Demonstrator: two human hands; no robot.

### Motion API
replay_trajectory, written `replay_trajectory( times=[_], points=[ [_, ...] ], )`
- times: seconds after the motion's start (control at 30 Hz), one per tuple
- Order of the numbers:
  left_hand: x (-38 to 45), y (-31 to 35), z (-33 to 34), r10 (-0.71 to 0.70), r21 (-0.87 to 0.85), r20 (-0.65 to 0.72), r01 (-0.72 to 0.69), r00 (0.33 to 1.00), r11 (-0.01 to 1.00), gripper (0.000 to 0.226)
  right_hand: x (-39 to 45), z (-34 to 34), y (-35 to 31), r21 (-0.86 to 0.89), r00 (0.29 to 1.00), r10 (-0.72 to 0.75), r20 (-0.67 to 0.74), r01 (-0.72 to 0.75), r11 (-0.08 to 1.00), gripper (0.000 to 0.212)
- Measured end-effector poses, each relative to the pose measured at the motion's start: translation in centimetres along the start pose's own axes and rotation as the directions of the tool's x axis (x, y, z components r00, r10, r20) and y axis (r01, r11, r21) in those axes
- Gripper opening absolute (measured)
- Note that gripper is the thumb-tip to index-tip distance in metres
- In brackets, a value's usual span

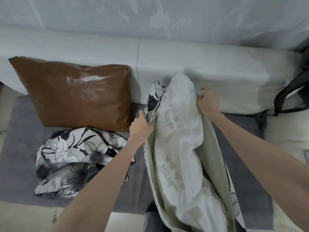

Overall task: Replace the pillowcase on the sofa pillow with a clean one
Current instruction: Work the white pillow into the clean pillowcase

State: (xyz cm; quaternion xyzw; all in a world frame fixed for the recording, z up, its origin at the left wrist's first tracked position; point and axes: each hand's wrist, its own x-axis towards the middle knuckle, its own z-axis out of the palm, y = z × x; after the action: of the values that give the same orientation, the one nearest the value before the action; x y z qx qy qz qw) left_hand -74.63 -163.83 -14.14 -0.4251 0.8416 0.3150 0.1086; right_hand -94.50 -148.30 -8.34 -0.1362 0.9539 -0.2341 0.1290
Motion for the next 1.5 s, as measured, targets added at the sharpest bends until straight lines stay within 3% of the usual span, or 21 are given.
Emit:
replay_trajectory(
  times=[0.07,0.13,0.23,0.3,0.47,0.57,0.6,0.67,0.77,0.83,0.9,0.93,1.0,1.07,1.13,1.17,1.23,1.3,1.4,1.43,1.5],
  points=[
    [2.5,1.1,0.0,0.024,0.024,-0.002,-0.023,1.0,0.999,0.042,-0.2,0.3,-1.6,0.096,0.985,-0.018,-0.174,0.035,0.995,0.039],
    [4.6,2.5,-0.3,0.056,0.029,-0.006,-0.056,0.998,0.998,0.043,-1.3,1.4,-3.2,0.13,0.976,-0.109,-0.187,0.135,0.982,0.035],
    [7.1,4.6,-1.0,0.135,0.067,-0.05,-0.132,0.99,0.989,0.041,-3.4,3.8,-4.3,0.065,0.986,-0.132,0.099,0.126,0.99,0.074],
    [8.6,5.6,-1.9,0.162,0.08,-0.074,-0.156,0.984,0.984,0.039,-4.3,5.2,-4.1,0.016,0.973,-0.144,0.18,0.143,0.99,0.088],
    [10.9,6.4,-5.4,0.159,0.06,-0.142,-0.151,0.977,0.987,0.021,-4.6,7.5,-4.0,-0.058,0.903,-0.314,0.293,0.345,0.937,0.068],
    [10.5,6.7,-7.1,0.24,0.104,-0.214,-0.223,0.947,0.969,0.02,-4.5,9.5,-4.7,-0.117,0.829,-0.376,0.413,0.458,0.881,0.069],
    [10.1,7.1,-7.4,0.288,0.132,-0.245,-0.262,0.926,0.956,0.02,-4.1,10.2,-5.0,-0.12,0.82,-0.369,0.438,0.46,0.88,0.069],
    [8.7,7.8,-7.6,0.398,0.19,-0.296,-0.355,0.868,0.915,0.022,-2.6,11.2,-6.1,-0.083,0.865,-0.271,0.422,0.335,0.939,0.067],
    [6.6,7.6,-6.8,0.504,0.262,-0.301,-0.438,0.809,0.86,0.023,0.1,10.8,-8.0,0.088,0.974,-0.098,0.206,0.082,0.993,0.058],
    [6.0,6.7,-6.4,0.426,0.175,-0.322,-0.389,0.845,0.904,0.019,-0.9,9.8,-9.0,0.145,0.953,-0.201,0.225,0.171,0.974,0.056],
    [5.0,5.6,-6.1,0.281,-0.044,-0.326,-0.311,0.903,0.949,0.019,-3.8,8.6,-8.5,0.218,0.883,-0.367,0.293,0.312,0.925,0.058],
    [4.0,5.1,-5.8,0.206,-0.178,-0.32,-0.272,0.925,0.946,0.022,-5.4,7.6,-7.5,0.211,0.873,-0.419,0.251,0.373,0.903,0.053],
    [0.9,3.9,-4.6,0.091,-0.375,-0.275,-0.194,0.957,0.906,0.03,-8.2,5.2,-4.3,0.06,0.902,-0.429,0.037,0.427,0.902,0.043],
    [-3.0,2.1,-3.0,0.018,-0.447,-0.212,-0.114,0.977,0.888,0.034,-10.5,2.6,-0.2,-0.198,0.944,-0.315,-0.101,0.291,0.936,0.055],
    [-6.6,-0.4,-1.2,-0.086,-0.428,-0.106,0.032,0.991,0.903,0.031,-12.3,0.8,4.1,-0.285,0.991,-0.129,-0.037,0.113,0.952,0.068],
    [-8.4,-2.0,-0.3,-0.151,-0.393,-0.018,0.132,0.988,0.91,0.03,-13.3,0.5,6.2,-0.252,0.998,-0.012,0.056,0.026,0.967,0.065],
    [-12.1,-4.5,1.8,-0.215,-0.249,0.228,0.27,0.95,0.93,0.035,-15.2,0.4,9.5,-0.208,0.958,0.152,0.243,-0.101,0.973,0.041],
    [-15.7,-5.2,3.3,-0.242,-0.181,0.451,0.354,0.859,0.918,0.04,-16.7,0.7,11.3,-0.273,0.925,0.193,0.326,-0.103,0.956,0.022],
    [-17.2,-2.9,3.7,-0.271,-0.326,0.484,0.458,0.832,0.827,0.027,-15.6,0.8,11.8,-0.219,0.801,0.333,0.498,-0.255,0.942,0.05],
    [-17.0,-1.9,3.7,-0.279,-0.365,0.46,0.466,0.843,0.806,0.023,-14.8,0.5,11.5,-0.175,0.775,0.356,0.522,-0.312,0.934,0.048],
    [-16.9,-0.7,3.3,-0.203,-0.377,0.388,0.356,0.899,0.855,0.031,-13.3,-0.6,10.6,-0.084,0.886,0.246,0.392,-0.232,0.969,0.024]
  ],
)
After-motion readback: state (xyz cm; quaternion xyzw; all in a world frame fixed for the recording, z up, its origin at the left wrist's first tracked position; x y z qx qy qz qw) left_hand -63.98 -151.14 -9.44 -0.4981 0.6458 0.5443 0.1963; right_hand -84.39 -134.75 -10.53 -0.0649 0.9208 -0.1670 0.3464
